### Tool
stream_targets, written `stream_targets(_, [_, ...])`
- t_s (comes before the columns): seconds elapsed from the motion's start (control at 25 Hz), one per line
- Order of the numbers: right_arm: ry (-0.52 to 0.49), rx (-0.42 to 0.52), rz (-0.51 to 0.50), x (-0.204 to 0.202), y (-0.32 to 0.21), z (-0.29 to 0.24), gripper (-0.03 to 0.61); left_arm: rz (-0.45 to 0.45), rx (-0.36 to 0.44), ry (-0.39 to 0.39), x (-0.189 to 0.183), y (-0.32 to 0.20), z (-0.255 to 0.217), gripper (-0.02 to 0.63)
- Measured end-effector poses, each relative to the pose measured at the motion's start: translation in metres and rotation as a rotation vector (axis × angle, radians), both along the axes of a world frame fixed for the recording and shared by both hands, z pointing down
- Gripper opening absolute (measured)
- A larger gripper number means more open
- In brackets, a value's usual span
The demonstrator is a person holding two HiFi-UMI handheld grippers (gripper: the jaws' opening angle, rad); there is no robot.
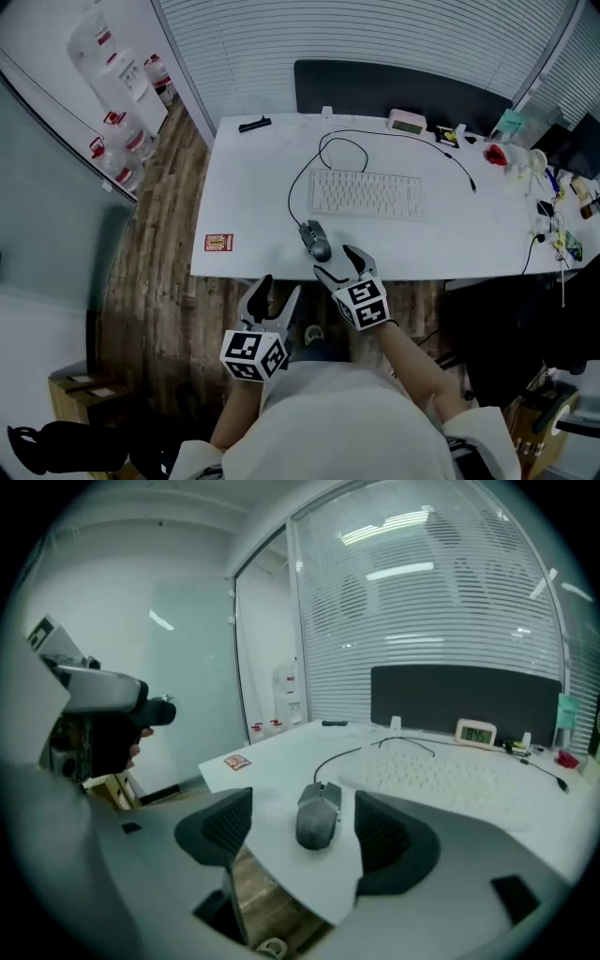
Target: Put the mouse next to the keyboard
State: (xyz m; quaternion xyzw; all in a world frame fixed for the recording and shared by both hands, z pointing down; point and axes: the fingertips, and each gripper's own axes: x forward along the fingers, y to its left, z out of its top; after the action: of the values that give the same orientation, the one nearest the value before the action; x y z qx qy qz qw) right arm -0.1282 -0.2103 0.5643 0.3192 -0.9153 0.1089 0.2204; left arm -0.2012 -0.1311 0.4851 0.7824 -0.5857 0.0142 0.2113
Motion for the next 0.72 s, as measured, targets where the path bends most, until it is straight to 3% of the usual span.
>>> stream_targets(0.56, [0.183,-0.147,0.031,-0.044,-0.054,0.085,0.341,0.023,-0.060,0.038,-0.040,-0.036,0.024,0.245])
stream_targets(0.72, [0.232,-0.180,0.008,-0.046,-0.055,0.093,0.289,0.031,-0.070,0.052,-0.043,-0.040,0.030,0.245])
